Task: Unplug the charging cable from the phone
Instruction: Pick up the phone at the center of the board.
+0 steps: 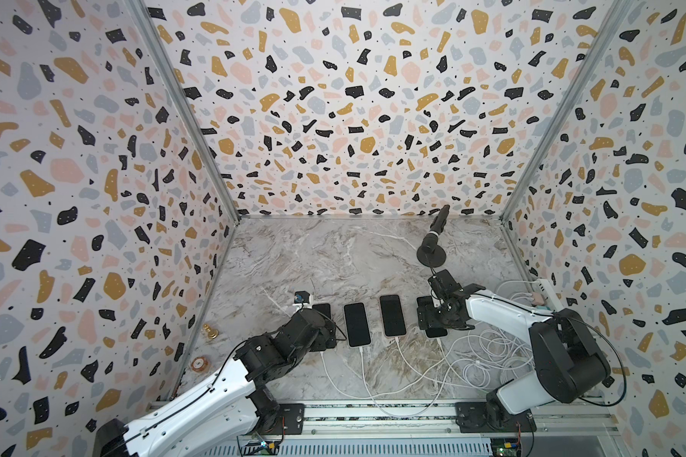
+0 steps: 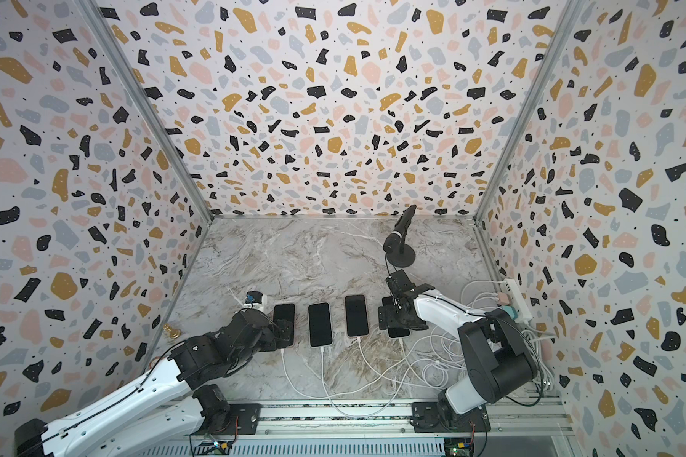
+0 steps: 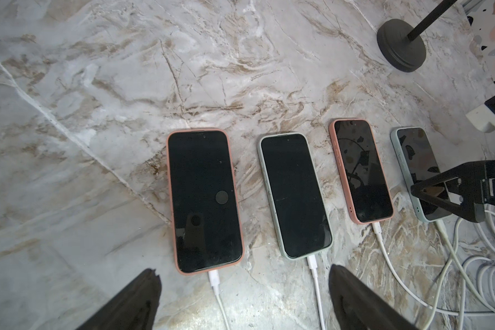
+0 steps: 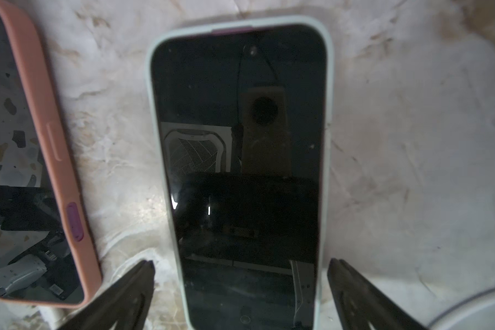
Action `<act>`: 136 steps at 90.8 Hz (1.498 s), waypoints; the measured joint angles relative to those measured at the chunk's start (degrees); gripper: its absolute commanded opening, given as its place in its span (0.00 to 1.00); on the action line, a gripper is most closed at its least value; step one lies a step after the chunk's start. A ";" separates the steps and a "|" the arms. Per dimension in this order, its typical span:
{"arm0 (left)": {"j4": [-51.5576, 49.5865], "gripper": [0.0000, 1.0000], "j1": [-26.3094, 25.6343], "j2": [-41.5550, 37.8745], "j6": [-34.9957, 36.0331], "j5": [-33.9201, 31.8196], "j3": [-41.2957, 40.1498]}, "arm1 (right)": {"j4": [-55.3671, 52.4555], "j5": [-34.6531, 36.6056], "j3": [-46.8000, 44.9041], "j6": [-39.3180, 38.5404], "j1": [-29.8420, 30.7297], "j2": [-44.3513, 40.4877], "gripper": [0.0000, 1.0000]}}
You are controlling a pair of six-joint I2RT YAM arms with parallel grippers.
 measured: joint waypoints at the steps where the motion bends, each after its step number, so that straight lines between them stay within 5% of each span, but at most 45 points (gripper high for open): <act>1: 0.09 0.96 -0.02 0.07 0.00 0.04 -0.02 | 0.02 0.00 0.02 0.00 0.00 0.07 1.00; 48: 4.02 0.96 -1.92 0.63 -0.79 1.05 -2.47 | 0.11 1.75 1.05 0.68 0.11 1.57 1.00; 102: 8.37 0.99 -2.60 -0.11 -0.98 3.65 -5.03 | 0.61 3.30 1.07 2.86 0.92 2.67 0.86; 136: 13.73 1.00 -4.33 -1.84 -1.20 4.44 -7.93 | 2.54 3.37 -2.54 3.69 0.92 -1.95 0.62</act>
